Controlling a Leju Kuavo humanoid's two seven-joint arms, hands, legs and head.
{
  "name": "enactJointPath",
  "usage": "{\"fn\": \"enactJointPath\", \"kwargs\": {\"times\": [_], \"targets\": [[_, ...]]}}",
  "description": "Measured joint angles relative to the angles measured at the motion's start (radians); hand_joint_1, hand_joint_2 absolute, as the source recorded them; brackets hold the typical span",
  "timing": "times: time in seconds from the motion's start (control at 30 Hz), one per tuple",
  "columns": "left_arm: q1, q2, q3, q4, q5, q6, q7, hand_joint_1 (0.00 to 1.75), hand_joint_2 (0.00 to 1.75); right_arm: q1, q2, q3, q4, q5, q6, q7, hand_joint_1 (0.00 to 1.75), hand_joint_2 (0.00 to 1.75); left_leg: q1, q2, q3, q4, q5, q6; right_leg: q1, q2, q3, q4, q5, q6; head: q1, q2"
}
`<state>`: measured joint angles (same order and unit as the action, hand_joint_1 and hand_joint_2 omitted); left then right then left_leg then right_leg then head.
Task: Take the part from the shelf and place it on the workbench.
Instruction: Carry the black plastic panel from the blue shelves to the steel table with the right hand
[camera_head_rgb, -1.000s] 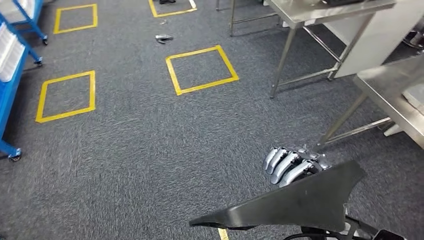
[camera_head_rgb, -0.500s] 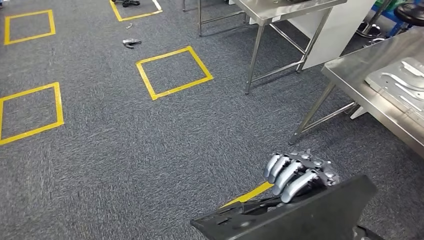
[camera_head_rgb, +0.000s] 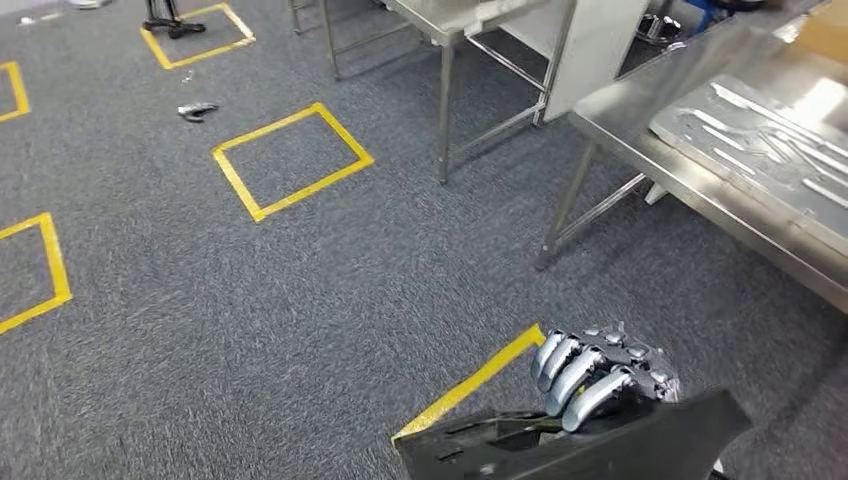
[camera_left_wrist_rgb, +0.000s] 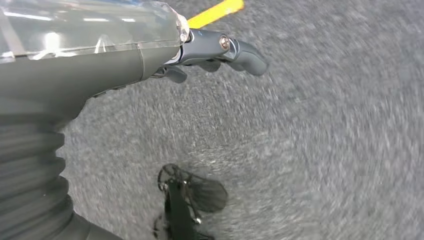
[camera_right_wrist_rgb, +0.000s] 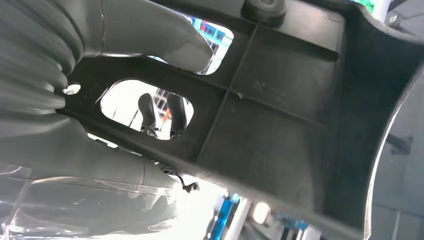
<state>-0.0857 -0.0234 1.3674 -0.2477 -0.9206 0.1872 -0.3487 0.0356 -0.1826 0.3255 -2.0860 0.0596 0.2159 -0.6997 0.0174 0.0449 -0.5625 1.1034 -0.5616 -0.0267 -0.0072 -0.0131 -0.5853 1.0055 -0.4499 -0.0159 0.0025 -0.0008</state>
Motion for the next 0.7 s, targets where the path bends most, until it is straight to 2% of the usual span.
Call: {"fn": "enactJointPath", "kwargs": {"times": [0.03,0.07,0.1,0.13,0.17,0.2,0.27,0.33,0.4,0.43,0.5,0.53,0.57,0.6,0.63,0.67,0.7], "targets": [[0.002,-0.002,0.000,0.000,0.002,0.000,0.000,0.00,1.75,0.012,0.000,0.000,-0.008,0.002,0.000,-0.001,1.24,1.75,0.000,-0.020,-0.032,0.066,-0.032,-0.002,0.000,0.010,0.000,-0.001,0.000,-0.004,-0.001,0.000],[0.005,-0.002,0.000,0.000,0.004,0.000,0.000,0.00,1.75,0.026,0.000,0.000,-0.014,0.004,0.000,-0.001,1.24,1.75,0.001,-0.029,-0.065,0.132,-0.057,-0.004,0.001,0.023,0.001,0.000,-0.001,-0.006,-0.002,0.000],[0.007,-0.003,0.000,0.000,0.006,0.000,0.001,0.00,1.75,0.038,0.000,0.000,-0.018,0.004,0.000,-0.001,1.24,1.75,0.001,-0.034,-0.088,0.173,-0.065,-0.005,0.002,0.036,0.001,0.001,-0.002,-0.007,-0.002,0.000],[0.008,-0.003,0.000,0.000,0.008,0.000,0.002,0.00,1.75,0.048,0.000,0.000,-0.020,0.005,0.000,-0.001,1.24,1.75,0.001,-0.036,-0.096,0.179,-0.052,-0.006,0.002,0.051,0.002,0.002,-0.003,-0.006,-0.002,0.000],[0.009,-0.004,0.000,0.000,0.010,0.000,0.004,0.00,1.75,0.054,0.000,0.001,-0.022,0.007,-0.001,-0.001,1.24,1.75,0.002,-0.038,-0.086,0.148,-0.022,-0.006,0.002,0.065,0.003,0.004,-0.004,-0.005,-0.002,0.000],[0.009,-0.004,0.000,0.000,0.011,0.000,0.005,0.00,1.75,0.059,0.000,0.001,-0.023,0.009,-0.001,-0.001,1.24,1.75,0.003,-0.046,-0.061,0.086,0.019,-0.004,0.001,0.078,0.005,0.008,-0.006,-0.002,-0.002,0.000],[0.007,-0.005,0.001,0.000,0.014,-0.002,0.009,0.00,1.75,0.066,0.000,0.002,-0.027,0.015,-0.007,-0.002,1.24,1.75,0.006,-0.086,-0.011,-0.032,0.067,0.003,0.001,0.102,0.003,0.017,-0.012,0.006,-0.001,0.000],[0.007,-0.005,0.001,0.000,0.018,-0.004,0.012,0.00,1.75,0.076,0.000,0.005,-0.032,0.023,-0.018,-0.003,1.24,1.75,0.004,-0.111,0.009,-0.075,0.069,0.012,-0.002,0.122,-0.004,0.021,-0.013,0.018,-0.001,0.000],[0.007,-0.006,0.002,0.000,0.018,-0.007,0.015,0.00,1.75,0.089,0.000,0.008,-0.039,0.031,-0.032,-0.003,1.24,1.75,0.001,-0.096,0.011,-0.083,0.073,0.025,-0.006,0.134,-0.008,0.018,-0.010,0.031,-0.001,0.000],[0.006,-0.006,0.002,0.001,0.017,-0.009,0.016,0.00,1.75,0.094,0.000,0.011,-0.043,0.035,-0.038,-0.003,1.24,1.75,0.002,-0.086,0.014,-0.088,0.077,0.032,-0.006,0.121,-0.010,0.022,-0.014,0.036,0.000,0.000],[0.005,-0.007,0.001,0.001,0.014,-0.014,0.016,0.00,1.75,0.098,0.000,0.016,-0.048,0.040,-0.050,-0.004,1.24,1.75,0.006,-0.063,0.019,-0.099,0.082,0.044,-0.006,0.070,-0.037,0.079,-0.050,0.045,0.003,0.000],[0.007,-0.007,0.001,0.001,0.011,-0.015,0.017,0.00,1.75,0.098,0.000,0.018,-0.049,0.041,-0.056,-0.004,1.24,1.75,0.004,-0.051,0.020,-0.100,0.082,0.047,-0.006,0.044,-0.065,0.136,-0.079,0.050,0.004,0.000],[0.009,-0.007,0.001,0.001,0.009,-0.016,0.017,0.00,1.75,0.098,0.000,0.021,-0.049,0.042,-0.061,-0.004,1.24,1.75,0.003,-0.039,0.020,-0.099,0.080,0.049,-0.008,0.031,-0.098,0.200,-0.107,0.054,0.005,0.000],[0.010,-0.007,0.001,0.001,0.006,-0.017,0.017,0.00,1.75,0.098,0.000,0.023,-0.048,0.042,-0.065,-0.003,1.24,1.75,0.002,-0.026,0.020,-0.099,0.079,0.050,-0.010,0.026,-0.125,0.252,-0.123,0.057,0.005,0.000],[0.011,-0.007,0.001,0.001,0.004,-0.018,0.017,0.00,1.75,0.099,0.000,0.024,-0.048,0.043,-0.068,-0.003,1.24,1.75,0.002,-0.014,0.021,-0.099,0.077,0.050,-0.011,0.022,-0.139,0.277,-0.123,0.059,0.005,0.000],[0.010,-0.007,0.001,0.001,0.002,-0.019,0.017,0.00,1.75,0.099,0.000,0.024,-0.047,0.044,-0.070,-0.003,1.24,1.75,0.001,-0.003,0.023,-0.099,0.075,0.049,-0.012,0.018,-0.133,0.264,-0.104,0.059,0.005,0.000],[0.009,-0.008,0.001,0.001,0.000,-0.020,0.017,0.00,1.75,0.101,0.000,0.025,-0.047,0.046,-0.072,-0.003,1.24,1.75,0.001,0.007,0.026,-0.099,0.072,0.046,-0.011,0.010,-0.106,0.214,-0.072,0.057,0.005,0.000]]}}
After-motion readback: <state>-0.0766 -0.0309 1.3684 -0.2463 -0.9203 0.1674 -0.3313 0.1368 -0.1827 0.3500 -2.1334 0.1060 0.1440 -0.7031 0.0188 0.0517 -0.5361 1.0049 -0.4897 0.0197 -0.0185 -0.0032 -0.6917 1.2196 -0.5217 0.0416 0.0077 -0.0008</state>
